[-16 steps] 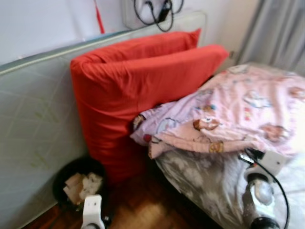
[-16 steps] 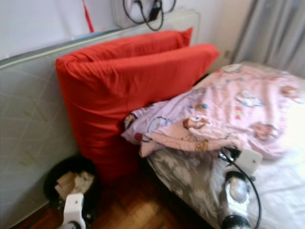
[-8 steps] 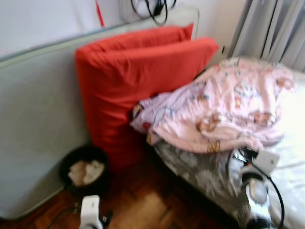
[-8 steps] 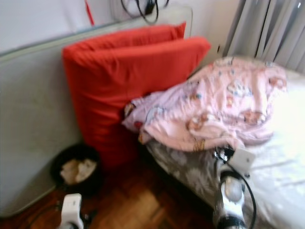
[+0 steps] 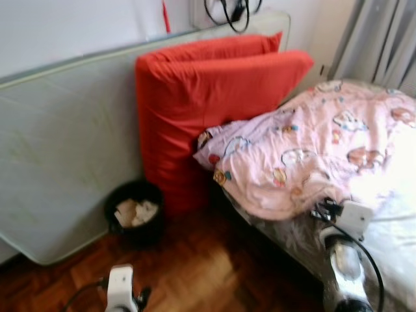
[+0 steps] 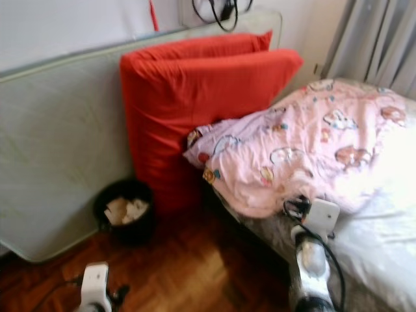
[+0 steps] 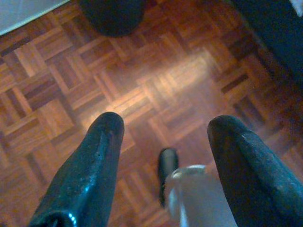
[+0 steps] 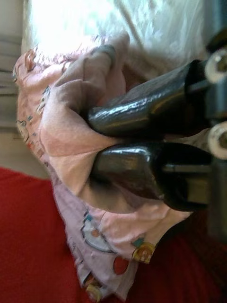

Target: Clean up the room

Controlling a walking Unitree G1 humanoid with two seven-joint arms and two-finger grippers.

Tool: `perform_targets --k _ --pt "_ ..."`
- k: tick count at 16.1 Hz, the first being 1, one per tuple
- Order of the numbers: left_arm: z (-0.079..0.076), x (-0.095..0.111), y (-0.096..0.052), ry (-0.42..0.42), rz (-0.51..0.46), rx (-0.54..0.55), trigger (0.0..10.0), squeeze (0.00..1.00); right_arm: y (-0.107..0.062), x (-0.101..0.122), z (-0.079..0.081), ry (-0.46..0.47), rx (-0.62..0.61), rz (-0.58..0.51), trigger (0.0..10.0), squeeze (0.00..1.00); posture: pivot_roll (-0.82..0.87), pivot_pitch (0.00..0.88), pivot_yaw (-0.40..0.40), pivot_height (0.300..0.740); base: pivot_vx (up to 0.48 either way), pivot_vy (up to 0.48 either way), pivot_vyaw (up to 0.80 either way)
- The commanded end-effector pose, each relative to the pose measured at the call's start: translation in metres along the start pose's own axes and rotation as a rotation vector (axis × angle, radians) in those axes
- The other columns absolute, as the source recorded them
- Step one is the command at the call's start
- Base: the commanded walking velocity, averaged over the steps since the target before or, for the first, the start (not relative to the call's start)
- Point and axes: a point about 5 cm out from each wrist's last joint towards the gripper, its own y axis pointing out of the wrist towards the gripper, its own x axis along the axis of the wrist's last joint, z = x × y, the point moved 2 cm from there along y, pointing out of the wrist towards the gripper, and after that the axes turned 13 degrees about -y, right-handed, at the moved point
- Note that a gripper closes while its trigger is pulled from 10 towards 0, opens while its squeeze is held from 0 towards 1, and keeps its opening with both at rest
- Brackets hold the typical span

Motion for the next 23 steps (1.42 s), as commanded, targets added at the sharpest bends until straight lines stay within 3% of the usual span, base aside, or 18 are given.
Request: perform_targets --k 1,5,9,12,14,15,19,23 --pt "-0.001 0.001 0.001 0.020 0.006 -0.004 10.0 0.00 0.004 0.009 -0.004 -0.014 -0.018 -0.040 10.0 0.00 0.12 0.002 0.008 0.740 0.000 0.000 0.00" --pt "-0.003 0.000 0.001 0.026 0.006 -0.011 10.0 0.00 0.000 0.000 -0.010 -0.040 -0.045 0.011 10.0 0.00 0.12 0.005 0.008 0.740 0.000 0.000 0.00" --pt "-0.007 -0.001 0.001 0.033 0.006 -0.023 10.0 0.00 -0.010 -0.027 -0.008 -0.097 -0.016 0.163 10.0 0.00 0.12 0.006 0.006 0.740 0.000 0.000 0.00" --pt "-0.010 0.000 0.002 0.036 0.003 -0.029 10.0 0.00 -0.029 -0.064 -0.011 -0.166 0.009 0.385 10.0 0.00 0.12 0.007 0.006 0.740 0.000 0.000 0.00" --pt "-0.011 0.000 0.002 0.037 0.001 -0.032 10.0 0.00 -0.036 -0.073 -0.014 -0.166 0.001 0.439 10.0 0.00 0.12 0.005 0.005 0.740 0.000 0.000 0.00" --pt "-0.012 0.001 0.002 0.038 -0.002 -0.036 10.0 0.00 -0.047 -0.087 -0.019 -0.185 -0.010 0.520 10.0 0.00 0.12 0.005 0.006 0.740 0.000 0.000 0.00" --pt "-0.012 0.001 0.002 0.049 0.002 -0.043 10.0 0.00 -0.078 -0.116 -0.016 -0.203 0.060 0.682 10.0 0.00 0.12 0.007 0.007 0.740 0.000 0.000 0.00" --pt "-0.013 0.000 0.002 0.059 0.008 -0.050 10.0 0.00 -0.099 -0.133 -0.008 -0.164 0.118 0.783 10.0 0.00 0.12 0.008 0.011 0.740 0.000 0.000 0.00"
